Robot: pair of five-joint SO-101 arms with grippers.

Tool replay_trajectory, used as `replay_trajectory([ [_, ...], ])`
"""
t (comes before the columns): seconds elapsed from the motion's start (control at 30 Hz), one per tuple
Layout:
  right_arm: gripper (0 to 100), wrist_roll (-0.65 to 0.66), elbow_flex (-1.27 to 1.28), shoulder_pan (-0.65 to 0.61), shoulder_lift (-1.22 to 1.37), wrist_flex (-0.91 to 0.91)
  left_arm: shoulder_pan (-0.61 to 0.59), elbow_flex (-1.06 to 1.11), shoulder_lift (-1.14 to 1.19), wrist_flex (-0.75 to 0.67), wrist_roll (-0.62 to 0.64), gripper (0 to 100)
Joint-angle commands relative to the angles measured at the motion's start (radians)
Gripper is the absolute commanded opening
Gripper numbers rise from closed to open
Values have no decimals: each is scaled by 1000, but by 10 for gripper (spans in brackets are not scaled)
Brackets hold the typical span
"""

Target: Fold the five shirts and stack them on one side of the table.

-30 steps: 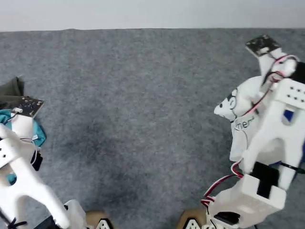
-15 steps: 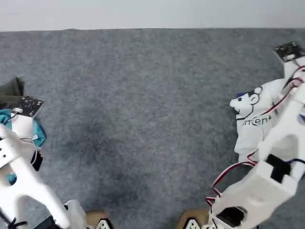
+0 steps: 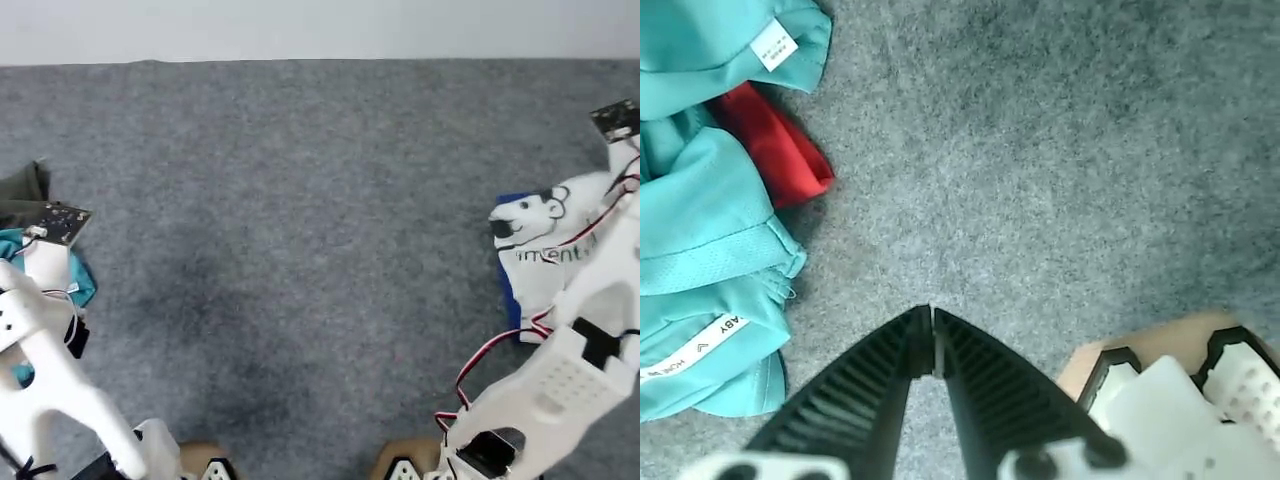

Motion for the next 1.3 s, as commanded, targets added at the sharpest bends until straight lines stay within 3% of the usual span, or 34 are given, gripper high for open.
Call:
replay_trajectory([
  [0.0,307,-68,-9,12,-128,2,5,-22,-26,17,-5,9],
  [0.13,237,-34,-9,-8,-188,159,6,-22,-25,17,-5,9],
  [0.27,0,-57,-6,-45,-185,325,6,-22,-23,17,-5,9],
  [0.37,54,-68,-5,-36,-127,378,6,-22,-25,17,-5,9],
  [0.73,10,-110,-5,-27,91,381,5,-22,-26,18,-5,9],
  [0.87,10,-126,-5,-15,156,473,5,1,-26,18,-5,9],
  [1.27,10,-64,51,18,70,526,5,82,-26,11,-5,9],
])
